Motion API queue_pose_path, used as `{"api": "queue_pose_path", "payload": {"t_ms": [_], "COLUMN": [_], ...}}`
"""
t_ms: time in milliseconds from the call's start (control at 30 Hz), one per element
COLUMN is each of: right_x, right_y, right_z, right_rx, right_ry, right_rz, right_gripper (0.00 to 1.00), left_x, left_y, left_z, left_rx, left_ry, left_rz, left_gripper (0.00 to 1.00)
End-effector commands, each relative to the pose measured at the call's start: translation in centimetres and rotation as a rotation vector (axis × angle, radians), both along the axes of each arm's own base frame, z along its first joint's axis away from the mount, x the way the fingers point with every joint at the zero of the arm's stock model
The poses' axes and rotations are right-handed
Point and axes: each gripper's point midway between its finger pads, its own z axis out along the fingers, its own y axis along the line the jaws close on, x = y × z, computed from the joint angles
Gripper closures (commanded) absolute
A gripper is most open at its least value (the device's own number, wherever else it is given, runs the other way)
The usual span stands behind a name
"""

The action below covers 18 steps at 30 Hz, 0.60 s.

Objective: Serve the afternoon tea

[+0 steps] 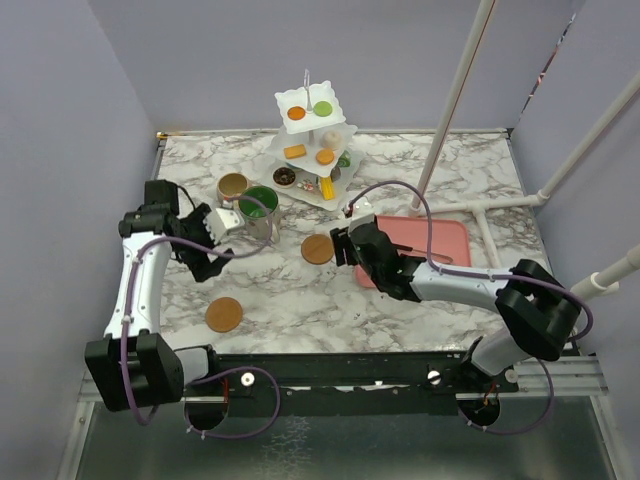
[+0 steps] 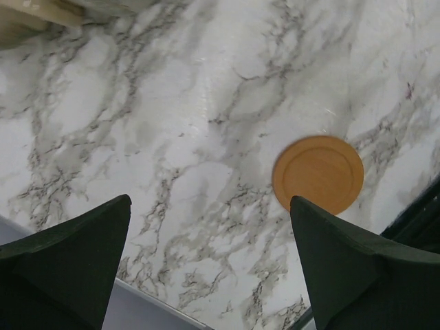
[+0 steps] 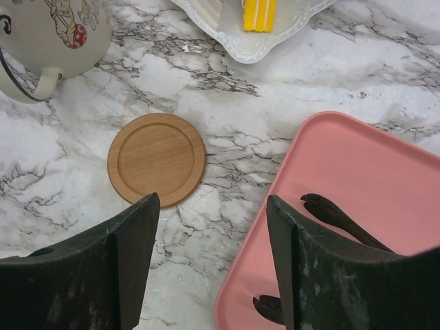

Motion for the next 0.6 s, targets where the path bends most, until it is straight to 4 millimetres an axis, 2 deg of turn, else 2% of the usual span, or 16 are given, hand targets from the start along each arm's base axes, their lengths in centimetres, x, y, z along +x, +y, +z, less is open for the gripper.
{"api": "queue_pose_path", "payload": {"t_ms": [0, 233, 433, 567], "right_x": [0.2, 0.1, 0.3, 0.4], "right_y": [-0.6, -0.5, -0.7, -0.9], "right_z": [2.6, 4.4, 5.4, 6.2], "right_rx": [0.05, 0.111, 0.139, 0.157], "right_ry": [-0.036, -0.038, -0.04, -0.051], "right_rz": [-0.045, -0.061, -0.088, -0.11], "right_gripper": [0.32, 0.32, 0.31, 0.31], "left_x": [-3.1, -4.3, -4.1, -3.2], "left_y": [-0.4, -2.1, -3.4, -4.0], "left_z": [-3.2, -8.3, -11.2, -12.4], "left_rx": [0.169, 0.349, 0.44, 0.488], "left_ry": [-0.067, -0.079, -0.075, -0.116], "left_rz": [-0.311, -0.536, -0.643, -0.702], "left_gripper": [0.01, 0.01, 0.01, 0.01]}}
